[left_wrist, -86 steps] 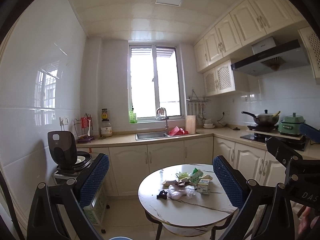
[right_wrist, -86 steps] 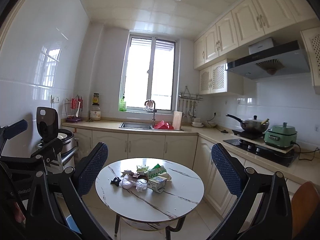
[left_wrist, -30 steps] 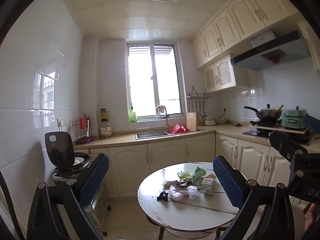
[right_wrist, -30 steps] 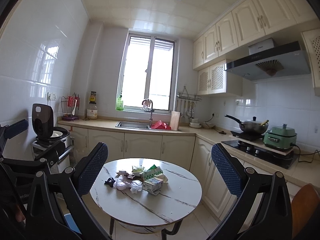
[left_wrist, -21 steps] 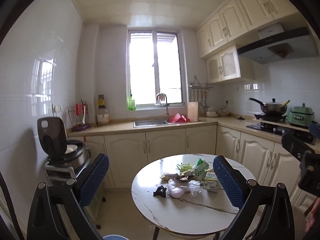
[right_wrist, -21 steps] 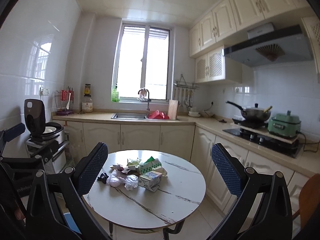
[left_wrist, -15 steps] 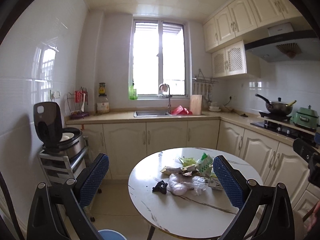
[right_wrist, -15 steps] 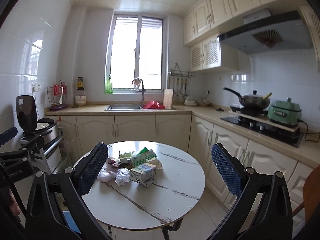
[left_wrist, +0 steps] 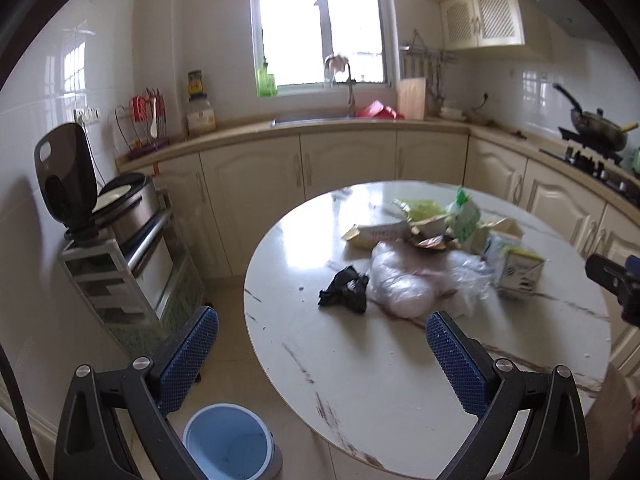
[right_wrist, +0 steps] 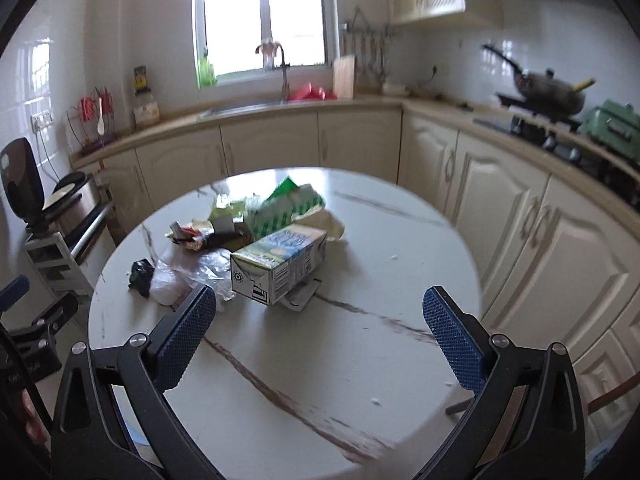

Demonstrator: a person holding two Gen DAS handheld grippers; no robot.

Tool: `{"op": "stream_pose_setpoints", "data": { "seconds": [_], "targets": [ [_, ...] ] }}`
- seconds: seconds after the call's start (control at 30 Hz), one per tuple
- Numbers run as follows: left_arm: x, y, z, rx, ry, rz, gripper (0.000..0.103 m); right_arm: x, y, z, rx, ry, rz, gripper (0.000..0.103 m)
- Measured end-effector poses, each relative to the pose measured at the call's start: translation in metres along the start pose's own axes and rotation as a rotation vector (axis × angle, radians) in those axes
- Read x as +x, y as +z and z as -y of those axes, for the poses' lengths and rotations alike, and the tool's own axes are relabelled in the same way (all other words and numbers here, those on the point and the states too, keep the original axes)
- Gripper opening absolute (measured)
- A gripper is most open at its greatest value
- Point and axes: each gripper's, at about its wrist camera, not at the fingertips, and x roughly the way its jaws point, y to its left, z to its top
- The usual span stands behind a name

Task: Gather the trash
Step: 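Grasp the milk carton with the right gripper while the left approaches the black bag, then grasp the black bag with the left gripper and carry both items to the blue bin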

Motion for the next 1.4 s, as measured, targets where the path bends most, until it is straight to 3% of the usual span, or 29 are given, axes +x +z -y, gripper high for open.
{"op": "stream_pose_setpoints", "data": {
  "seconds": [0.23, 0.37, 0.43, 0.5, 0.57, 0.63, 0.8, 0.9, 1.3, 1.4],
  "targets": [
    [0.078, 0.022, -0.001, 0.002, 0.039, -0.044, 0.102, 0.071, 0.023, -0.02, 0.022, 0.046, -0.098, 0.103],
    [0.099, 0.026, 0.0, 0.006, 0.043, -0.053, 0.102, 0.108, 0.027, -0.029, -0.044, -0.034, -0.174, 0.103],
    [0.109, 0.028, 0.001, 0.015, 0.044, -0.055, 0.102, 0.121, 0.023, -0.021, -0.017, -0.013, -0.211, 0.103],
    [0.119, 0.028, 0.002, 0.021, 0.044, -0.056, 0.102, 0.121, 0.019, -0.008, 0.007, -0.001, -0.209, 0.092],
    [0.126, 0.025, 0.002, 0.03, 0.046, -0.06, 0.102, 0.118, 0.014, 0.007, 0.024, 0.012, -0.214, 0.064],
    [0.128, 0.021, -0.003, 0.04, 0.042, -0.061, 0.102, 0.121, 0.01, 0.024, 0.041, 0.045, -0.236, 0.054],
    [0.144, 0.018, -0.003, 0.064, 0.033, -0.076, 0.102, 0.128, 0.008, 0.044, 0.023, 0.07, -0.262, 0.054],
    [0.157, 0.02, -0.005, 0.073, 0.03, -0.089, 0.102, 0.13, 0.008, 0.049, 0.011, 0.111, -0.263, 0.048],
    [0.21, 0.034, -0.005, 0.087, 0.002, -0.152, 0.102, 0.091, -0.005, 0.058, 0.055, 0.253, -0.197, 0.046],
    [0.225, 0.037, -0.004, 0.106, -0.006, -0.198, 0.095, 0.088, -0.007, 0.059, 0.066, 0.275, -0.193, 0.046]
  ]
}}
